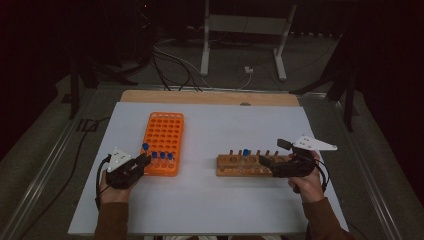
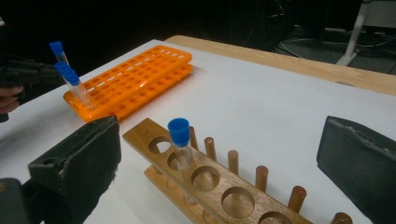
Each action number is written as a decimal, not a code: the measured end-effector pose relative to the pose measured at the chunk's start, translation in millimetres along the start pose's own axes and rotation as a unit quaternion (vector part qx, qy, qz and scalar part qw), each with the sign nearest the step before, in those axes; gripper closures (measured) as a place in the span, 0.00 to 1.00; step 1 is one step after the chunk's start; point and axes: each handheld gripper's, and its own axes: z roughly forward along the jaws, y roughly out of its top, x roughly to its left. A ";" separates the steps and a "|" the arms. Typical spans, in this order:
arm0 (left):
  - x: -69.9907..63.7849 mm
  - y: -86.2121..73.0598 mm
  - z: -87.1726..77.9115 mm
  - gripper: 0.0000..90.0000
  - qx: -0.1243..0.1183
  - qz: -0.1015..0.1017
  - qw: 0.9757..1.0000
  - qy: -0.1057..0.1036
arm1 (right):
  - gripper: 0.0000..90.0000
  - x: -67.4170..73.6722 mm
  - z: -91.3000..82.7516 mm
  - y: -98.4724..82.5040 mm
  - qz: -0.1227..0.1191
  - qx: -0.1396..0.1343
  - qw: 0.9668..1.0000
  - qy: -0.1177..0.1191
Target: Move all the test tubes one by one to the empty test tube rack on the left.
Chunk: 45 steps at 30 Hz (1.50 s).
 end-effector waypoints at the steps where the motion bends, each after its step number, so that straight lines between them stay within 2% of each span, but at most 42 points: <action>1: 0.0 -0.3 0.3 0.87 0.005 0.000 1.000 0.000 | 0.00 -0.1 -0.2 0.0 0.000 0.000 1.000 0.000; 6: -2.8 -2.3 2.6 0.87 0.035 0.015 0.999 0.007 | 0.00 -0.6 -1.2 0.2 0.002 -0.001 1.000 -0.001; 16: -5.2 -3.0 5.1 0.87 0.050 0.025 0.998 0.010 | 0.00 0.1 -0.7 -0.3 -0.001 0.001 1.000 0.001; 23: -7.9 -4.4 10.1 0.87 0.072 0.040 0.996 0.018 | 0.00 0.8 0.4 -0.8 -0.002 0.003 1.000 0.003; 36: -7.1 -4.7 10.0 0.85 0.070 0.028 0.997 0.014 | 0.00 1.6 1.1 -1.2 -0.003 0.004 1.000 0.004; 40: -6.4 -4.9 9.6 0.81 0.069 0.023 0.997 0.008 | 0.00 1.5 1.5 -1.5 -0.002 0.005 1.000 0.004; 45: -2.3 -6.5 5.3 0.73 0.064 0.005 0.998 -0.009 | 0.00 1.4 1.2 -1.5 -0.003 0.005 1.000 0.004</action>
